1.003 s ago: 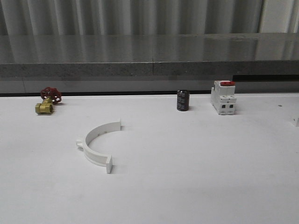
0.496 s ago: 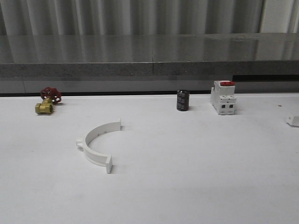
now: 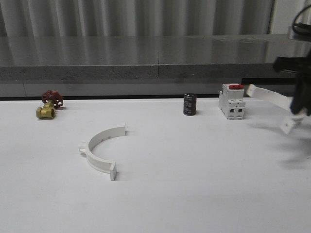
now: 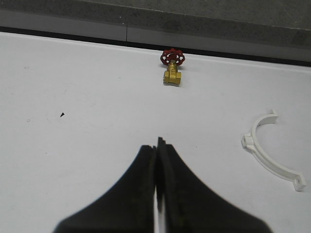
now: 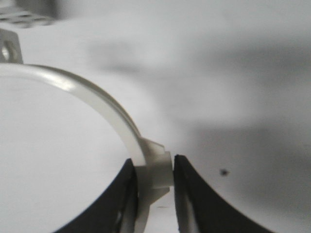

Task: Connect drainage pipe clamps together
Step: 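Grasp the second clamp half with the right gripper and lift it, then carry the clamp half over and press its ends onto the placed half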

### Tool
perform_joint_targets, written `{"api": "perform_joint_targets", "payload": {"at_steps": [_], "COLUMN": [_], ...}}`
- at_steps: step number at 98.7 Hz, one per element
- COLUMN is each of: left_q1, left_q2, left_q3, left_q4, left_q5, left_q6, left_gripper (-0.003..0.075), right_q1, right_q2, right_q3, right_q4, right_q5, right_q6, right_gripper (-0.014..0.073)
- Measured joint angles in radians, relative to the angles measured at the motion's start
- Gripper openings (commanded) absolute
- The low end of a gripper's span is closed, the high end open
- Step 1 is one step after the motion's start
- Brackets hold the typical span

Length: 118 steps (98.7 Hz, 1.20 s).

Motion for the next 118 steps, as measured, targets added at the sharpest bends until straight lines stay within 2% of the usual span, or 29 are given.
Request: {"api": "perform_joint_targets", "payload": {"at_steps": [13, 32, 52, 71, 118], "left_q1": [0.000, 0.000, 0.000, 0.000, 0.000], "left_q2": [0.000, 0.000, 0.000, 0.000, 0.000], "left_q3": [0.000, 0.000, 0.000, 0.000, 0.000], "left_q4": [0.000, 0.000, 0.000, 0.000, 0.000], "left_q5": [0.000, 0.000, 0.000, 0.000, 0.000], "left_q6": [0.000, 0.000, 0.000, 0.000, 0.000], "left_gripper": [-0.0020, -0.0020, -0.0020, -0.0020, -0.0020], "right_q1": [0.157, 0.390, 0.533, 0.572, 0.688], "right_q2": [-0.012, -0.012, -0.012, 0.015, 0.235], "right_q3": [-0.002, -0.002, -0.002, -0.018, -0.285], "right_q4": [-0.062, -0.263, -0.403, -0.442, -0.461], "right_q5": [0.007, 0.008, -0.002, -0.007, 0.095], "right_q6": [0.188, 0.534, 0.808, 0.921, 0.974], "right_gripper": [0.0008, 0.0008, 0.0008, 0.0008, 0.0008]}}
